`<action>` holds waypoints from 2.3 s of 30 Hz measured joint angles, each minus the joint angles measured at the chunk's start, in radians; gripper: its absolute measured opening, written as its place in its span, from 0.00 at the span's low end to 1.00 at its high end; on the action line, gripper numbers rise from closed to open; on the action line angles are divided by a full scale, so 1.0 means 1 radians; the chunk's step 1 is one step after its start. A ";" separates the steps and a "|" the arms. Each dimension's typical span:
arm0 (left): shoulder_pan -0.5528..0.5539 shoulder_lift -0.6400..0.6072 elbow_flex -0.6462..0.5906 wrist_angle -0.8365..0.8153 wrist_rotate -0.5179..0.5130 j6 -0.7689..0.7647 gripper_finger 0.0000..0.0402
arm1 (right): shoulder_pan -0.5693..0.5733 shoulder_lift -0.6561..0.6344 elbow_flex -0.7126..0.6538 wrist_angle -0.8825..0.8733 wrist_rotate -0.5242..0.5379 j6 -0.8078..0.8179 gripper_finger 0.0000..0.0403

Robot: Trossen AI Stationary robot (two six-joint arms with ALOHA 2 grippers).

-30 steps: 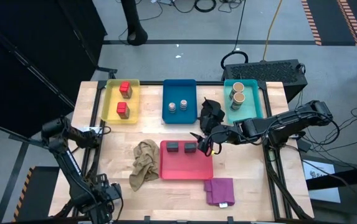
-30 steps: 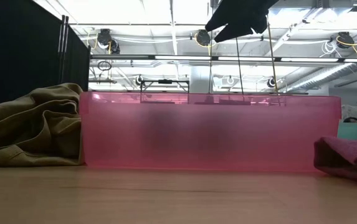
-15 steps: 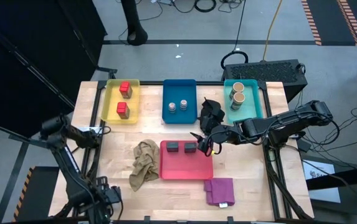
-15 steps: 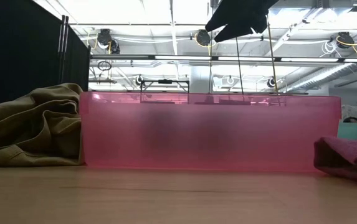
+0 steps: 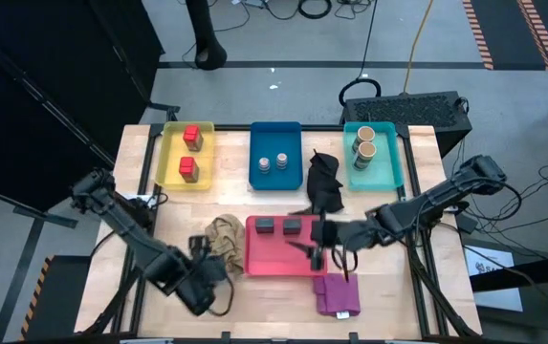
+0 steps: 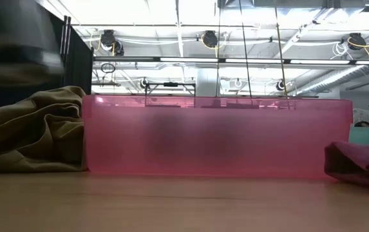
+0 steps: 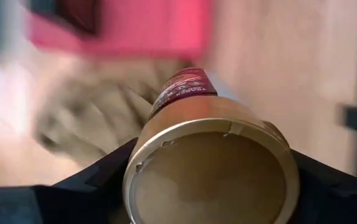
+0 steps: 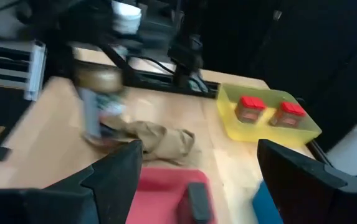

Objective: Sort spices by type
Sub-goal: Put the golden seasoning bottle into the light blue bin

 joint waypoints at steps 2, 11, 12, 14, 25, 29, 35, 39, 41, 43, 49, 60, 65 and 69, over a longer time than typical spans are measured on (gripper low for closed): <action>0.049 0.001 0.000 0.017 -0.065 0.094 0.70 | 0.032 0.033 0.044 -0.018 0.024 0.003 0.74; 0.172 0.001 0.000 0.161 -0.196 0.364 0.70 | 0.083 0.243 0.424 -0.474 0.073 0.135 0.74; 0.173 0.001 0.000 0.169 -0.215 0.385 0.70 | 0.083 0.262 0.465 -0.531 0.073 0.160 0.74; 0.172 0.001 0.000 0.184 -0.274 0.431 0.70 | 0.087 0.297 0.540 -0.648 0.073 0.224 0.74; 0.113 0.001 -0.001 0.282 -0.395 0.576 0.70 | 0.154 0.458 0.787 -0.902 0.027 0.460 0.74; 0.106 0.001 -0.002 0.337 -0.430 0.611 0.70 | 0.170 0.513 0.831 -0.901 0.026 0.470 0.74; 0.107 0.002 -0.002 0.431 -0.429 0.630 0.70 | 0.157 0.558 0.839 -0.917 0.089 0.475 0.74; 0.107 0.002 -0.002 0.446 -0.429 0.631 0.70 | 0.139 0.558 0.841 -0.922 0.109 0.478 0.74; 0.107 0.002 -0.002 0.478 -0.428 0.651 0.70 | 0.131 0.558 0.841 -0.909 0.108 0.455 0.74; 0.107 0.002 -0.002 0.517 -0.427 0.682 0.70 | 0.120 0.558 0.841 -0.903 0.106 0.424 0.74; 0.109 0.003 -0.003 0.594 -0.407 0.735 0.70 | 0.098 0.570 0.841 -0.911 0.070 0.373 0.74; 0.117 0.002 -0.003 0.668 -0.402 0.744 0.70 | 0.076 0.569 0.840 -0.861 0.034 0.260 0.74; 0.118 0.002 -0.002 0.681 -0.404 0.761 0.72 | 0.073 0.570 0.840 -0.856 0.041 0.240 0.65; 0.118 0.002 -0.002 0.680 -0.400 0.762 0.78 | 0.075 0.570 0.840 -0.856 0.042 0.249 0.62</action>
